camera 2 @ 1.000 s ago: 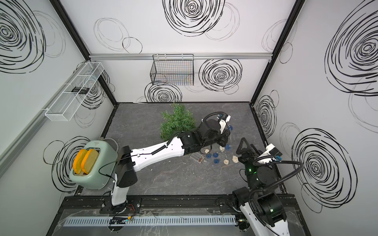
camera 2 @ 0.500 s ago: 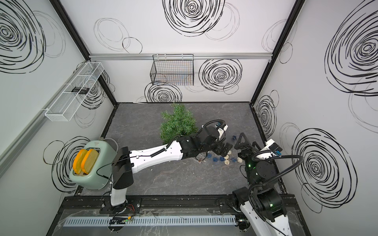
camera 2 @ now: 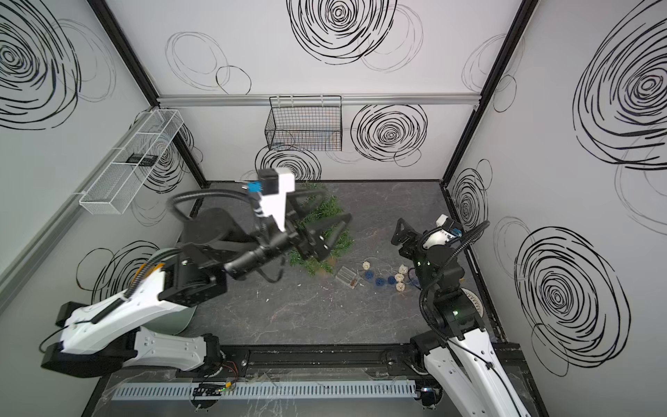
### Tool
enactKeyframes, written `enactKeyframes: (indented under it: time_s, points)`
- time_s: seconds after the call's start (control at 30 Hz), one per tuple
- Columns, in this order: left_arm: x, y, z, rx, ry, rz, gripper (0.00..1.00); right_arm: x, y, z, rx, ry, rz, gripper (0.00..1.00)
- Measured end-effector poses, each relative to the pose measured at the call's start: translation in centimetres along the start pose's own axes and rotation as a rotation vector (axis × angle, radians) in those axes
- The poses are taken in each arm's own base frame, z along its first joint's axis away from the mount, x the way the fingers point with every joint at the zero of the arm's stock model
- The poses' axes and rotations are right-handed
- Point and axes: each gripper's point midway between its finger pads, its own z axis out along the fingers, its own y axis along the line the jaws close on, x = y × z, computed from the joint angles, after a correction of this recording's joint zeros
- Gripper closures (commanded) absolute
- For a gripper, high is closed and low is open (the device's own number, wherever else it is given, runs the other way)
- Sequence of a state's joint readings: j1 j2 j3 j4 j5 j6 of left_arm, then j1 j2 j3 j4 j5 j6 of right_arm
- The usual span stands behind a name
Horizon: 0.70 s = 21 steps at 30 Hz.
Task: Remove string lights from the small christmas tree
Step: Place the light string at the center of the board, then reset both arms
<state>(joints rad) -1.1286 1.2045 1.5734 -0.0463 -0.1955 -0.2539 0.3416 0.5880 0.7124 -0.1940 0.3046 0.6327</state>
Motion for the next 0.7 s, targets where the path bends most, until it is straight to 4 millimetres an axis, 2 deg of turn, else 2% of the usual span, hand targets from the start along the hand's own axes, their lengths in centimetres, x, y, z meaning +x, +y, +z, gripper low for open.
enactKeyframes:
  time_s: [0.07,0.1,0.13,0.2,0.3,0.37,0.43,0.47,0.53,0.7]
  points:
    - [-3.3,6.2,-2.5,-0.155,-0.1,0.03,0.04,-0.2,0.3,0.8,0.004,0.008,-0.015,0.03]
    - [-4.3,9.4,-3.9,-0.241,-0.135,0.047,0.04,-0.5,0.4,1.2,0.007,0.01,-0.021,0.03]
    - [-4.7,12.5,-5.2,-0.328,-0.159,0.061,0.04,-0.9,0.6,1.7,0.011,0.01,-0.022,0.03]
    - [-4.0,17.9,-7.0,-0.46,-0.163,0.073,0.04,-1.6,0.6,2.8,0.022,0.009,-0.022,0.03]
    - [0.4,26.2,-9.5,-0.621,-0.103,0.021,0.04,-2.2,-0.3,4.6,0.049,0.013,-0.01,0.03]
    - [5.6,32.4,-11.9,-0.749,-0.027,-0.057,0.04,-1.9,-1.4,5.7,0.074,0.037,0.003,0.03]
    - [10.3,36.7,-14.7,-0.858,0.043,-0.11,0.04,-1.7,-2.3,6.4,0.093,0.049,0.023,0.03]
    - [12.5,38.2,-16.3,-0.906,0.077,-0.123,0.04,-1.6,-2.6,6.8,0.1,0.053,0.032,0.03]
    - [15.4,39.7,-18.6,-0.978,0.13,-0.098,0.04,-1.5,-3.0,7.1,0.105,0.061,0.046,0.03]
    - [19.4,41.3,-21.9,-1.065,0.165,0.086,0.04,-1.6,-3.2,7.0,0.096,0.048,0.064,0.03]
